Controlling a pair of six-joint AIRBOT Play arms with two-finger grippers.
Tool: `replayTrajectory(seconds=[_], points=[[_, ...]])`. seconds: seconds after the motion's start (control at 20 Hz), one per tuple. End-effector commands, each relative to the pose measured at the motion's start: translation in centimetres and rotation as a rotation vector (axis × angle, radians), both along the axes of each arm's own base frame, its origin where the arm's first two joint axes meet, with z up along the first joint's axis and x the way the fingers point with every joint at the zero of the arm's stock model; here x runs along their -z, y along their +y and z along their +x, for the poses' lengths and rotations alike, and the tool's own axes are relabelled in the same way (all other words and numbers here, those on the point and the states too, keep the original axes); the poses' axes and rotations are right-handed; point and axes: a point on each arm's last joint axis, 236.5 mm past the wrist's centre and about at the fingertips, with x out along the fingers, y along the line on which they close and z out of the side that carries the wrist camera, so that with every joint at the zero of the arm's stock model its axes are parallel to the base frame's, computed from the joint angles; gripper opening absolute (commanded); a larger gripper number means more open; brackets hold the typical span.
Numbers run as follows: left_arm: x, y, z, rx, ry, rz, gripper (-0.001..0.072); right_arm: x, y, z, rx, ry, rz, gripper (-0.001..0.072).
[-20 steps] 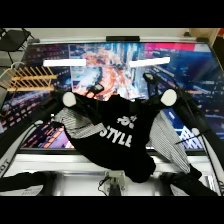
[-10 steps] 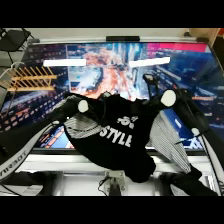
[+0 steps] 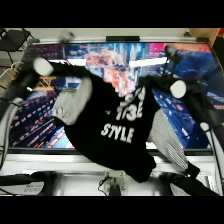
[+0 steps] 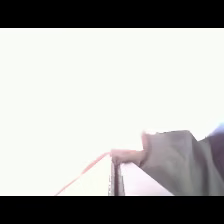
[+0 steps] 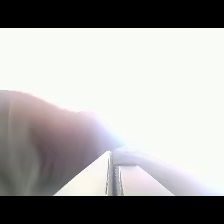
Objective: Fold the shirts.
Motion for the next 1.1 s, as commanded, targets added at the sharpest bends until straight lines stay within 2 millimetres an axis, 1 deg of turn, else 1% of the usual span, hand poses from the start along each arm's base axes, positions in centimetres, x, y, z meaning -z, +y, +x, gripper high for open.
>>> replayTrajectory(seconds=[0.0,0.05,0.1,0.15,0.2,0.25,0.3,0.35,0.4,0.45,0.5,0.55,0.6,0.65,0.7,0.75,0.8,0.85,0.9,0.95,1.0,1.05], points=[[-22.7,6.8,2.9,-0.223,-0.392,-0.474,0.0057,-21.5,-5.0,4.7,0.190,-0.680,0.216,0.0067],[-28.2,7.5,1.5,-0.200,-0.522,-0.527,0.0057,-26.7,-5.8,3.7,0.200,-0.809,0.245,0.0067],[-32.7,8.2,-0.5,-0.173,-0.653,-0.518,0.0057,-31.2,-6.1,2.2,0.193,-0.904,0.241,0.0067],[-35.2,8.8,-2.4,-0.161,-0.736,-0.478,0.0057,-34.1,-6.2,0.9,0.183,-0.953,0.209,0.0067],[-36.0,9.4,-4.0,-0.153,-0.768,-0.430,0.0056,-35.6,-6.1,-0.3,0.165,-0.948,0.165,0.0067],[-35.4,9.9,-5.2,-0.152,-0.746,-0.388,0.0056,-35.3,-5.9,-1.3,0.144,-0.891,0.125,0.0067],[-33.4,10.4,-6.1,-0.153,-0.685,-0.317,0.0056,-33.3,-5.5,-2.1,0.115,-0.778,0.073,0.0067],[-29.8,11.1,-6.6,-0.158,-0.592,-0.209,0.0055,-29.9,-5.4,-2.8,0.086,-0.626,0.006,0.0067],[-25.4,12.0,-6.9,-0.166,-0.469,-0.097,0.0054,-24.8,-5.4,-3.8,0.055,-0.410,-0.061,0.0067],[-20.1,12.9,-7.3,-0.181,-0.315,-0.004,0.0053,-19.1,-5.1,-5.3,0.020,-0.184,-0.103,0.0067],[-13.8,13.0,-8.1,-0.169,-0.148,0.072,0.0053,-12.9,-4.6,-7.3,-0.024,0.032,-0.150,0.0067],[-8.0,12.4,-9.1,-0.142,-0.019,0.118,0.0053,-7.3,-3.9,-9.2,-0.065,0.184,-0.189,0.0067],[-2.1,11.1,-10.4,-0.111,0.094,0.133,0.0053,-2.3,-3.4,-10.8,-0.094,0.282,-0.217,0.0068],[3.2,9.8,-12.0,-0.090,0.190,0.137,0.0053,2.5,-3.0,-12.6,-0.091,0.373,-0.214,0.0067],[8.4,8.7,-14.4,-0.063,0.286,0.154,0.0053,7.3,-2.8,-14.9,-0.069,0.470,-0.189,0.0068],[12.9,8.0,-17.1,-0.044,0.380,0.172,0.0054,11.2,-2.6,-17.4,-0.055,0.558,-0.163,0.0069],[16.4,7.8,-19.6,-0.021,0.462,0.198,0.0054,14.6,-2.4,-20.0,-0.053,0.643,-0.141,0.0073],[19.3,7.8,-22.2,0.005,0.537,0.229,0.0054,16.8,-2.2,-22.1,-0.058,0.715,-0.124,0.0077],[21.2,8.0,-24.2,0.023,0.593,0.253,0.0055,18.4,-2.1,-23.9,-0.062,0.776,-0.110,0.0096],[22.5,8.2,-25.6,0.032,0.632,0.266,0.0056,19.0,-2.1,-24.6,-0.062,0.801,-0.107,0.0263],[23.2,8.4,-26.5,0.038,0.663,0.278,0.0061,18.9,-2.1,-24.4,-0.066,0.792,-0.110,0.0552],[23.2,8.6,-26.8,0.051,0.675,0.287,0.0154,18.1,-2.0,-23.6,-0.088,0.758,-0.119,0.0620]])
